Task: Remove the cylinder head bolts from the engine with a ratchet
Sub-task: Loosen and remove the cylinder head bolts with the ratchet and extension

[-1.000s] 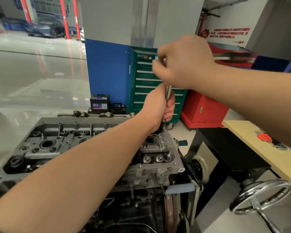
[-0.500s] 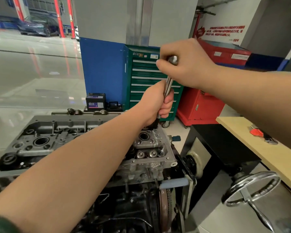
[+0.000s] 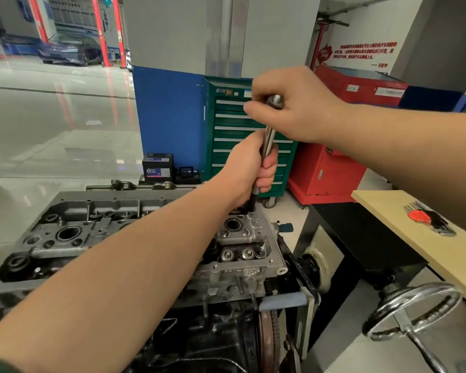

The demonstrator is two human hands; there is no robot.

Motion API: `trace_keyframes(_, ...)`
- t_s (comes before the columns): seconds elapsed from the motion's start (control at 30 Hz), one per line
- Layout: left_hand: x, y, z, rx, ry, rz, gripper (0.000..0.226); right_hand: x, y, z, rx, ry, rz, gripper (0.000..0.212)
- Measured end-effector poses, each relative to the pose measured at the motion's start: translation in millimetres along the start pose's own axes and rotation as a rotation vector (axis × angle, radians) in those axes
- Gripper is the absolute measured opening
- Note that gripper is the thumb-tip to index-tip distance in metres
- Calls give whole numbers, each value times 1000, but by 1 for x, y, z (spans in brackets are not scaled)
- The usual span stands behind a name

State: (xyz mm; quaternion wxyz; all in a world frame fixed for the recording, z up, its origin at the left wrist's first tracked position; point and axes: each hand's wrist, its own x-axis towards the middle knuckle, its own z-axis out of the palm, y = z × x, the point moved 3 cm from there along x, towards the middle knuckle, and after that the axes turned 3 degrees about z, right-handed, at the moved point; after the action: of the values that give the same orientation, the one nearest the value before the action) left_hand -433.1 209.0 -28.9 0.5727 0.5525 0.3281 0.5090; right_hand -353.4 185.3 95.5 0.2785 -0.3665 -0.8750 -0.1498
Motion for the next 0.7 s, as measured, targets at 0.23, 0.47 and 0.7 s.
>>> trace_keyframes(0.23, -3, -6, -8, -37, 202, 24, 62, 35, -22, 19, -639, -66, 290, 28)
trace_keyframes(0.47, 0, -5, 0, -73, 123, -3, 61, 12, -8, 6, -60, -111, -61, 36)
trace_keyframes(0.7, -7, -8, -4, -3, 232, 40, 66, 33, -15, 18, -599, -121, 362, 24)
